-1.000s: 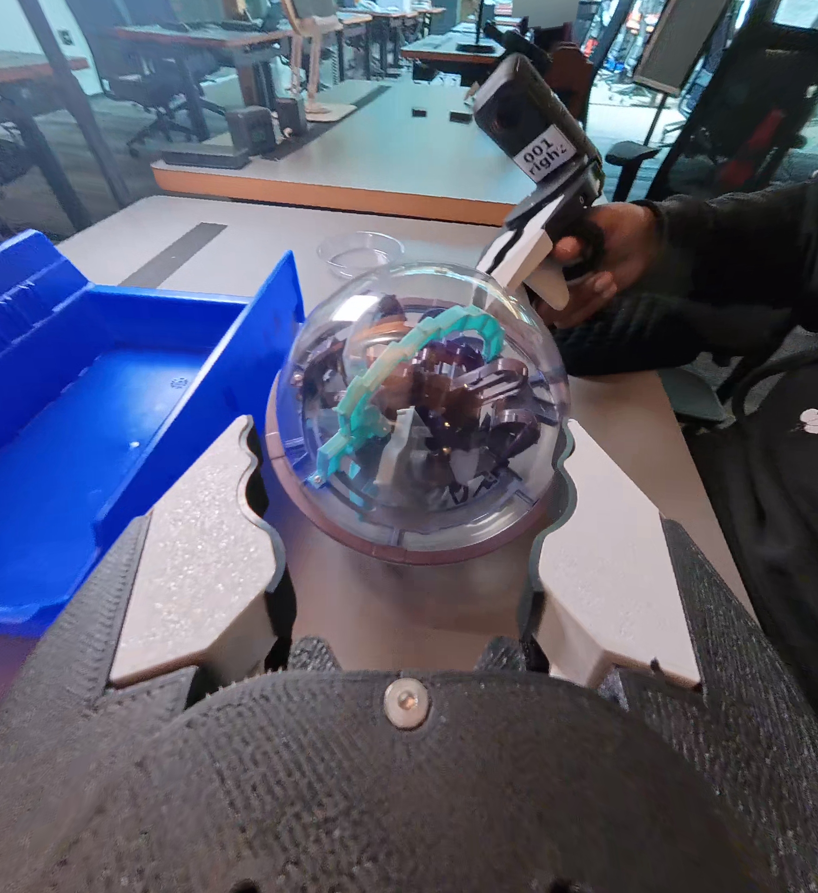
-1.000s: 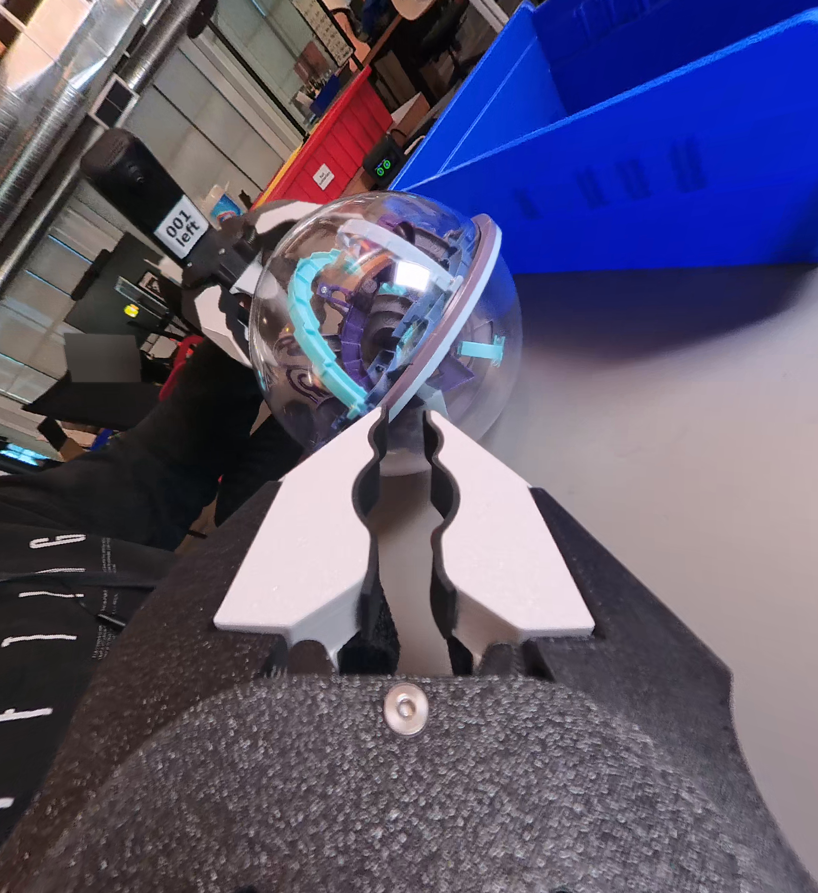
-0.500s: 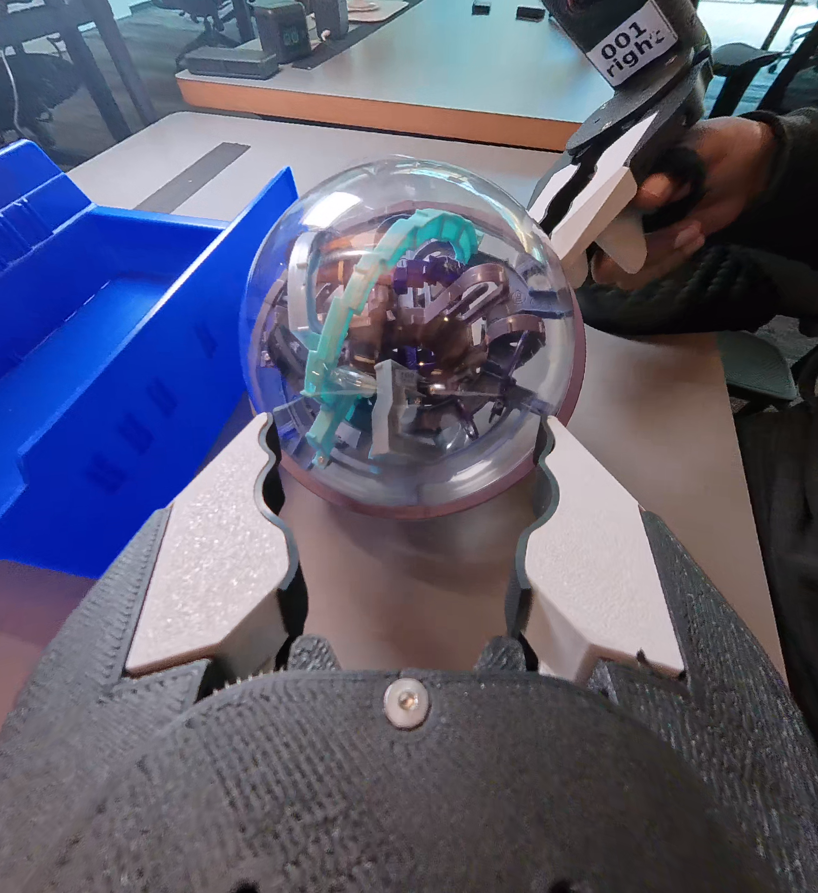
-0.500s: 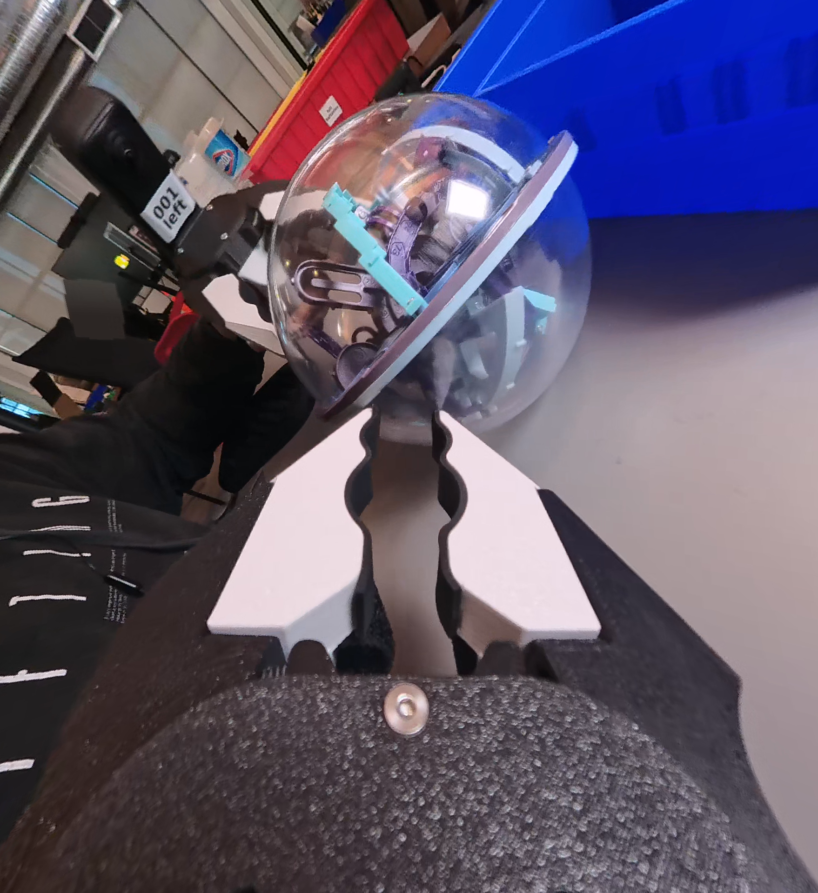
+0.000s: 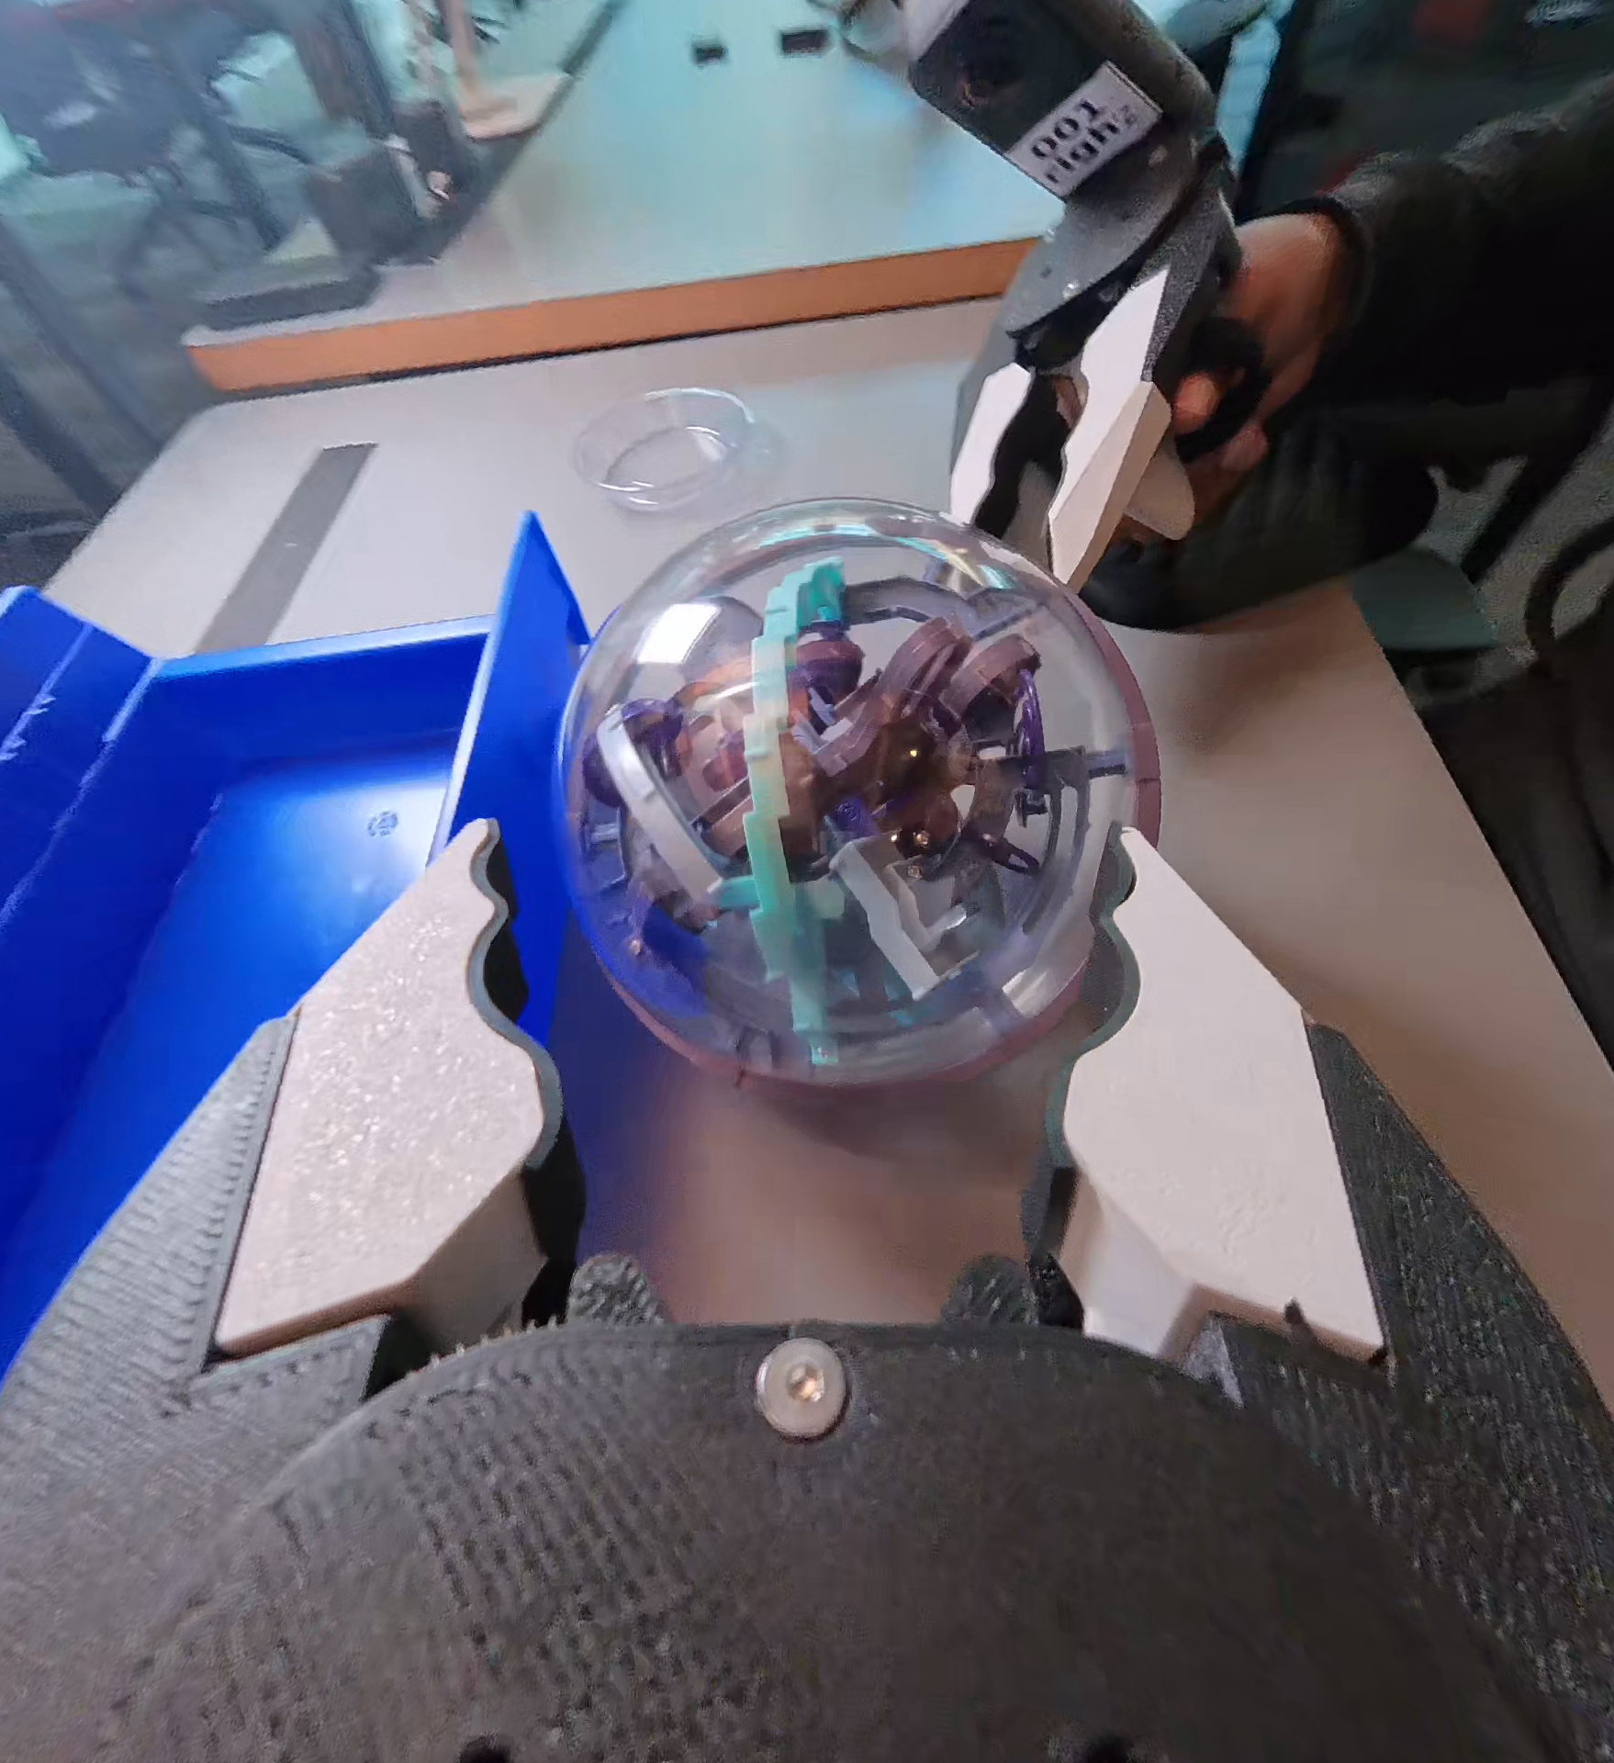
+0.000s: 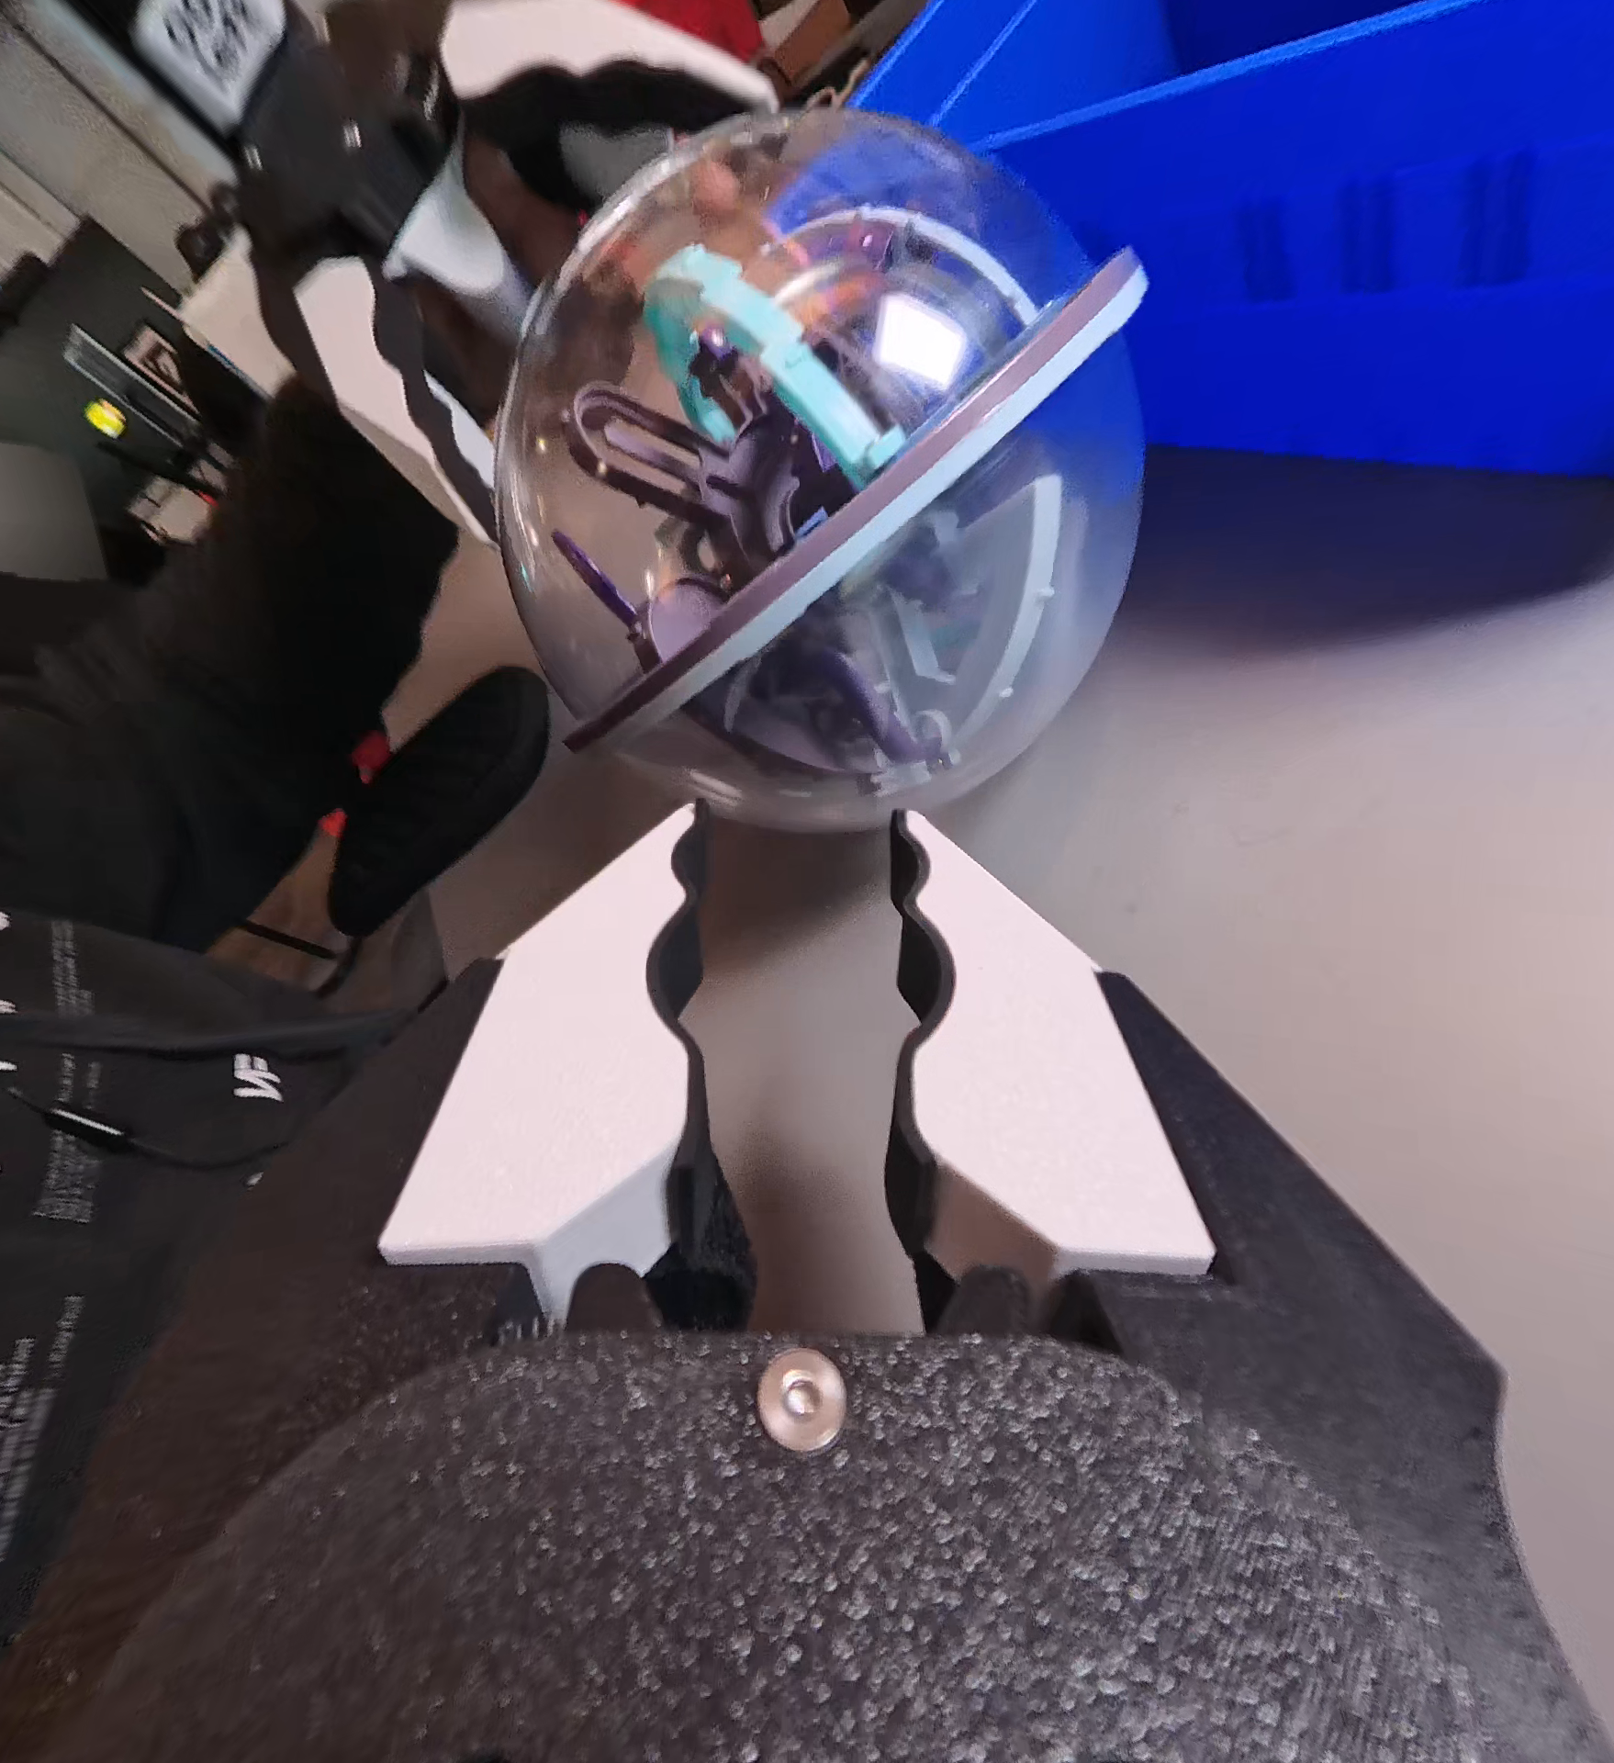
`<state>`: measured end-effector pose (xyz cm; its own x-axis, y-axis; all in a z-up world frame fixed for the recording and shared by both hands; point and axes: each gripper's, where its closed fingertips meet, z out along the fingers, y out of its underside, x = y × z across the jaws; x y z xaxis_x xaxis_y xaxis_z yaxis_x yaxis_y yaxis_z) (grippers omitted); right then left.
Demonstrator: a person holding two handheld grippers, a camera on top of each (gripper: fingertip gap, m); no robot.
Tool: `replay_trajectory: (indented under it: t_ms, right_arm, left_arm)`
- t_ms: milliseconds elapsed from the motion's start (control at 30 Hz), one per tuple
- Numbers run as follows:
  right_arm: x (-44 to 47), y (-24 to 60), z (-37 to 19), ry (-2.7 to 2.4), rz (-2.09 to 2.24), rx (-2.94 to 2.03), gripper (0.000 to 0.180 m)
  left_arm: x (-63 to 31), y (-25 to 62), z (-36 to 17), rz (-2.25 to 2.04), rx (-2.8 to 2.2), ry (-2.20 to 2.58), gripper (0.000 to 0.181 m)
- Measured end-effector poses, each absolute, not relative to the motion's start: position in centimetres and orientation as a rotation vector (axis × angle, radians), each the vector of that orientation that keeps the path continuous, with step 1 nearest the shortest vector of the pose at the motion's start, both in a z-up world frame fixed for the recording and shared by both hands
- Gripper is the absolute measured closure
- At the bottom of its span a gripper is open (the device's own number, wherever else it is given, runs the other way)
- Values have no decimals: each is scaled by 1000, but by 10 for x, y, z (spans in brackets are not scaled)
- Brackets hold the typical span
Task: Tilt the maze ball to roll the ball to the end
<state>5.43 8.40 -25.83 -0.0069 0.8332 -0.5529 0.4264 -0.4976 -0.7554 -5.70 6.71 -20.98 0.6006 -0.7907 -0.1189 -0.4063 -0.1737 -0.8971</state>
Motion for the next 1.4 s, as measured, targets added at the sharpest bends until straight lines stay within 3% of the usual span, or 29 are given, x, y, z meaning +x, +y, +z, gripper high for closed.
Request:
replay_trajectory:
  t_ms: [300, 1000, 1400]
  right_arm:
    - [34, 101, -292, -1665, 934, -1538, 105]
    - [20, 110, -263, -1629, 1134, -1408, 100]
    - [20, 108, -252, -1646, 1173, -1361, 102]
  left_arm:
    - [-49, 86, -229, -588, -1911, 1070, 57]
    - [-64, 79, -244, -1000, -1937, 321, 59]
    - [-67, 71, -244, -1095, -1888, 161, 62]
